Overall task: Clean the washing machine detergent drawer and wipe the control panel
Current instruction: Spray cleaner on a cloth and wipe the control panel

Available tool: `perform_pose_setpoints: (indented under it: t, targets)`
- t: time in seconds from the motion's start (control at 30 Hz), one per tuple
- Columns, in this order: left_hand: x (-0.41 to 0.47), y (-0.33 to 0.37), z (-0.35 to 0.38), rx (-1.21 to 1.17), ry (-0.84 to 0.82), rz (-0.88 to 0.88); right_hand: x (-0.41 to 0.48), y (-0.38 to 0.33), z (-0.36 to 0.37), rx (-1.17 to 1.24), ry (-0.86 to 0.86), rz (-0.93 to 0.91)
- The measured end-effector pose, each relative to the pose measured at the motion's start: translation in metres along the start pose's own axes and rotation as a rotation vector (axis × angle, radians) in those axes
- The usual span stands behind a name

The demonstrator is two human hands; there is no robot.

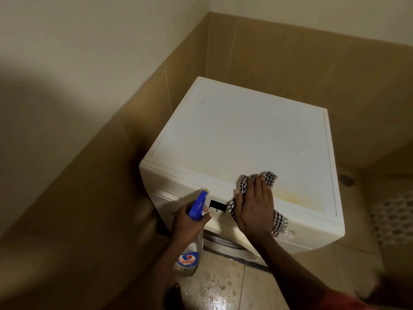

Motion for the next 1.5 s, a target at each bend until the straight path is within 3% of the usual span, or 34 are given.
perform_pose_setpoints:
  t: [0.2, 0.43, 0.6, 0.83, 1.07, 1.2, 1.33, 1.5]
  targets:
    - [0.009, -0.006, -0.022, 0.001, 0.06, 0.041, -0.013, -0.002, 0.011, 0.033, 0.021, -0.087]
    - [0.022, 0.004, -0.033, -0.02, 0.069, 0.023, 0.028, -0.021, 0.02, -0.034, -0.062, -0.051]
    - [0.023, 0.008, -0.038, -0.021, 0.072, 0.008, -0.007, -0.038, 0.019, -0.005, -0.045, -0.069]
    - [0.024, 0.005, -0.047, -0.026, 0.09, 0.003, 0.02, -0.056, 0.032, 0.006, -0.074, -0.071]
    - [0.026, 0.006, -0.055, -0.012, 0.11, -0.027, 0.011, -0.082, 0.031, 0.096, -0.093, -0.232]
    - [0.027, 0.002, -0.058, -0.022, 0.151, -0.087, 0.027, -0.122, 0.049, 0.07, -0.202, -0.359]
    - [0.026, -0.003, -0.065, -0.035, 0.147, -0.097, 0.025, -0.117, 0.051, 0.074, -0.222, -0.428]
    - [0.026, -0.011, -0.077, -0.065, 0.154, -0.178, 0.012, -0.098, 0.04, 0.093, -0.14, -0.328]
Point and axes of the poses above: each hand's wrist, its own x-axis towards the middle knuckle, its own z-axis out of the palm, y = z × x, the point moved 4 cm from there along x, towards the middle knuckle
